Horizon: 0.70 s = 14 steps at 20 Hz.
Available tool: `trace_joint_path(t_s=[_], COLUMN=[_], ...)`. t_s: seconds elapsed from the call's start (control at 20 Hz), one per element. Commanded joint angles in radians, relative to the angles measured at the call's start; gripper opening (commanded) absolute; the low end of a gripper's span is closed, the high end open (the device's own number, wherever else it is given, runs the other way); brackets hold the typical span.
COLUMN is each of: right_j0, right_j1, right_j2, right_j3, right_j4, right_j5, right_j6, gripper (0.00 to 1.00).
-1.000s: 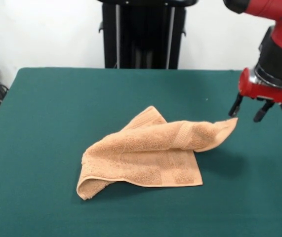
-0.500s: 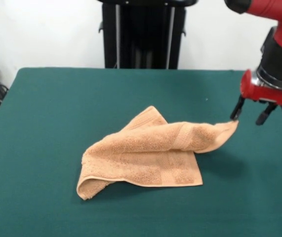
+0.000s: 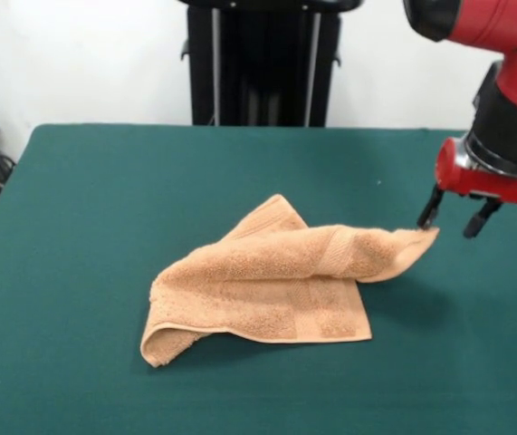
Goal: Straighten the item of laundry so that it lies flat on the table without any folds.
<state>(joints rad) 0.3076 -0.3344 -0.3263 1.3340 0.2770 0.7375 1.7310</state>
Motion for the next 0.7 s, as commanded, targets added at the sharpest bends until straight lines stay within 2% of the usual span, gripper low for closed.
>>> trace_joint_path(t_s=[0.05, 0.4, 0.7], right_j0=[-0.02, 0.016, 0.036], right_j1=[0.037, 0.041, 0.057], right_j2=[0.048, -0.007, -0.039], right_j3=[0.021, 0.018, -0.015], right_j4=[0.004, -0.031, -0.034], right_j5=[0.0, -0.053, -0.043], right_j6=[0.222, 0.242, 0.253], gripper=[1.0, 1.0, 1.0])
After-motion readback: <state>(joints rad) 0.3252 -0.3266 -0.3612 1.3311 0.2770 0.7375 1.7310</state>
